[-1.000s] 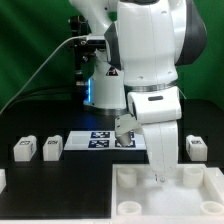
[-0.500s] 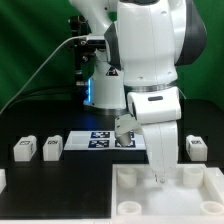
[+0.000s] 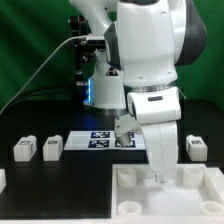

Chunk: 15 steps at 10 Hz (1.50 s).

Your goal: Assemble one leg

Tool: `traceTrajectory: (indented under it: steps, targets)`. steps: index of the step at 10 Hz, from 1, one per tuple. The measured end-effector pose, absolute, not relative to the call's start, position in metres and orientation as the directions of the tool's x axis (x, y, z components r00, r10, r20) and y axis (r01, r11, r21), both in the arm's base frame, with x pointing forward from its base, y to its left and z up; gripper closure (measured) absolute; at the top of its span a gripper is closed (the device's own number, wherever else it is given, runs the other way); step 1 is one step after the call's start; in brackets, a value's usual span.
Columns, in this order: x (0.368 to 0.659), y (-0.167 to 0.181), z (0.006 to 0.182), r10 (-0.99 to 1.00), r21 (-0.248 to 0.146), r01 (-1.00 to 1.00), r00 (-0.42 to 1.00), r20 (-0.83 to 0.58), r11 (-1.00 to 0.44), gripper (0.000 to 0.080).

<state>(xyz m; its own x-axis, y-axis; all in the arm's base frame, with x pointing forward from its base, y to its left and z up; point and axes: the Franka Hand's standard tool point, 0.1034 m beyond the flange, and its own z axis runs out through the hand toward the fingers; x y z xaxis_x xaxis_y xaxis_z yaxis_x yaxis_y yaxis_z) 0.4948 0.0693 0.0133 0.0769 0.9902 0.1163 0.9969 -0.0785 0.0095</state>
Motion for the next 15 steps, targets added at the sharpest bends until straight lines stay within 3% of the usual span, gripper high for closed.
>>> traceTrajectory:
  steps: [2,4,6,10,11,13,15]
  targets:
    - [0.487,0.082,0.035,0.979,0.019,0.985,0.171,0.112,-0.174,0.015]
    - [0.47,0.105,0.052,0.88,-0.021,0.886,0.462,0.109,-0.463,0.015]
    - [0.453,0.141,0.052,0.753,-0.051,0.761,0.648,0.117,-0.647,0.015]
    - [0.451,0.147,0.052,0.466,-0.106,0.476,0.879,0.104,-0.873,0.015]
    - [0.442,0.154,0.05,0.242,-0.138,0.249,0.968,0.069,-0.959,0.015]
    - [0.434,0.172,0.049,0.01,-0.15,0.014,1.0,0.027,-0.989,0.015]
    - [0.435,0.168,0.046,-0.006,-0.151,-0.002,1.0,0.027,-0.989,0.015]
